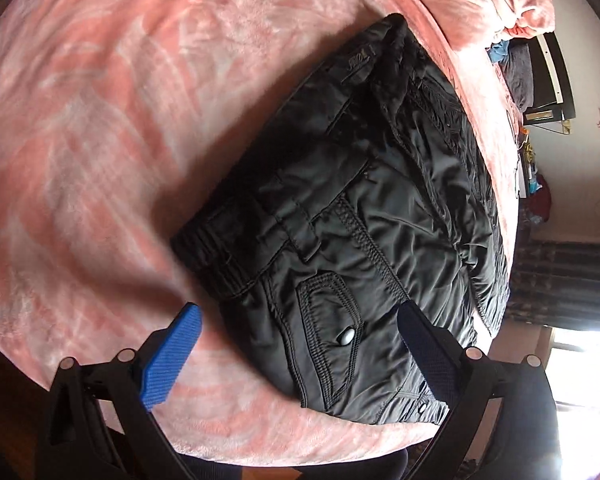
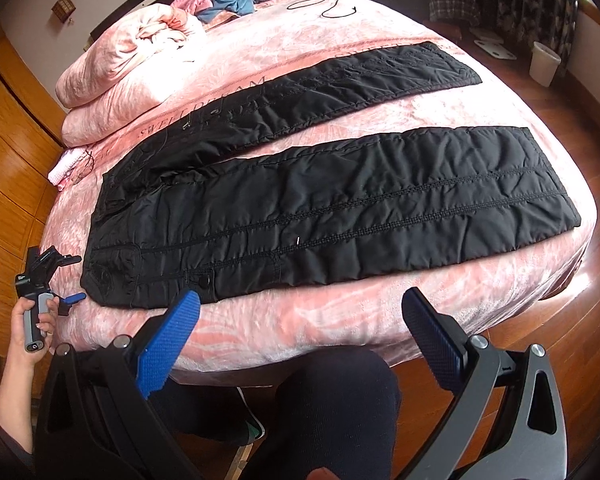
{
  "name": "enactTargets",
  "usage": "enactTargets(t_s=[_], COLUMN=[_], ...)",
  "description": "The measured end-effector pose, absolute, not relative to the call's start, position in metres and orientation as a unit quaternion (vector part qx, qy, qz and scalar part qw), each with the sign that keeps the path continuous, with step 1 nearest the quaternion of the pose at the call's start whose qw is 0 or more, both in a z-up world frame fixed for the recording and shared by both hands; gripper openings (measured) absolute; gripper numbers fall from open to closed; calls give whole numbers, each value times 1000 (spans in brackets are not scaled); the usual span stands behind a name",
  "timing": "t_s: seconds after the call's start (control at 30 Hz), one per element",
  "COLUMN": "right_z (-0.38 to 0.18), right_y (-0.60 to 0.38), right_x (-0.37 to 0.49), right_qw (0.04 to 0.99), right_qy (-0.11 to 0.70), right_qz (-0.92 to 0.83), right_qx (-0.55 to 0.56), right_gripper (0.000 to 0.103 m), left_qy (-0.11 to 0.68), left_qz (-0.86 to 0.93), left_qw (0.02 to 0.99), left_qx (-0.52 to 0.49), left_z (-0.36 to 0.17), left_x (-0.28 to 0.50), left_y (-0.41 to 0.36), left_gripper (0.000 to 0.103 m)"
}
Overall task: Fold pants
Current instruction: 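Grasp the waistband with the left gripper while the right gripper grasps the leg hems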
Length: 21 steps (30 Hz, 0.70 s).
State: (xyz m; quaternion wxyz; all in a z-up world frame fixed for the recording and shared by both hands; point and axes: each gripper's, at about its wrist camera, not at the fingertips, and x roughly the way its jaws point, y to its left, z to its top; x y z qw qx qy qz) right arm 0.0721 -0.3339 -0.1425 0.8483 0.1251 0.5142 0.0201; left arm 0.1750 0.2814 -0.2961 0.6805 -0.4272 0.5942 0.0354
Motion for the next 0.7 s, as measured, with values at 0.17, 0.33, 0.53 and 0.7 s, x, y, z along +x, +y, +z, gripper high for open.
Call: enactTargets(t_s=[0.17,0.33,0.53,0.7], right_z=[-150,-167,-210,-241], right_y=[-350,-400,-551,-665], right_x=[79,89,83,67], right_qw=[847,831,785,751], right_qy=[513,520,508,470], right_qz=[14,1,-92,-166], right_qx=[137,196,342,433], right_gripper=[100,100,68,71], left_qy=[591,593,567,543], left_qz=[40,60,57,52], left_qw=[668,668,677,670], left_qx=[-450,-446,-467,-504], left_z=[-311,-315,-321,-324], left_x=[178,173,166,166], left_y=[275,277,283,288], left_gripper=[74,45,37,53])
